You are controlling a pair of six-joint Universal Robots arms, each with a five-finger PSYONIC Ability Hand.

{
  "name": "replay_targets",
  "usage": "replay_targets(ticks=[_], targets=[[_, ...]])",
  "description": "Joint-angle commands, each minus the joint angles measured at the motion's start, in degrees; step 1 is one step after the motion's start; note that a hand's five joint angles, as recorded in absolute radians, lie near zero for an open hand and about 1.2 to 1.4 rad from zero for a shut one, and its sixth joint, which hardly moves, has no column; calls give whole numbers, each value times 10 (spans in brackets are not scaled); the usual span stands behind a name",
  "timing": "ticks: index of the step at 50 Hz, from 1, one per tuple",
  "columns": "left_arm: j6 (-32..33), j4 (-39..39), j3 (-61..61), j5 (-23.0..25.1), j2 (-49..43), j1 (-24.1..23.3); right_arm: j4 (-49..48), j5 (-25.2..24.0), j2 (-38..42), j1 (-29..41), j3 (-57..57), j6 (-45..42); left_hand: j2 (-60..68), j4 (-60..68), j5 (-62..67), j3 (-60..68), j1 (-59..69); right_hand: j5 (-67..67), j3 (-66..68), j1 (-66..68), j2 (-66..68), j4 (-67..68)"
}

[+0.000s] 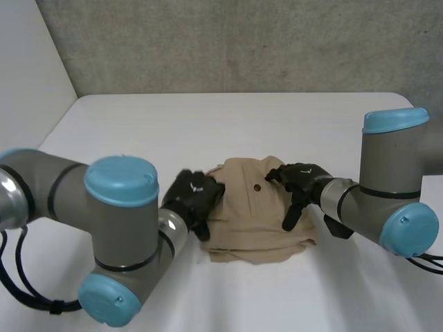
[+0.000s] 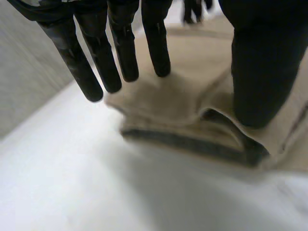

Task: Fold the shorts.

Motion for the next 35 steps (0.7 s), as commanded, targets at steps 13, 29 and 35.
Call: replay_targets(ticks=[13, 29, 35], targets=[[-94, 8, 141, 0, -96, -13, -62, 21, -17, 0, 52, -32, -174, -175, -171, -174, -180, -37, -16, 11, -23, -36], [-46, -26, 129, -43, -135, 18, -77, 21, -17, -7, 66, -34, -172, -173, -169, -173, -179, -37, -16, 11, -23, -36], [-9, -24, 110, -47, -135, 22, -78, 21, -17, -7, 68, -38, -177, -178, -174, -178, -184, -37, -16, 11, -23, -36]])
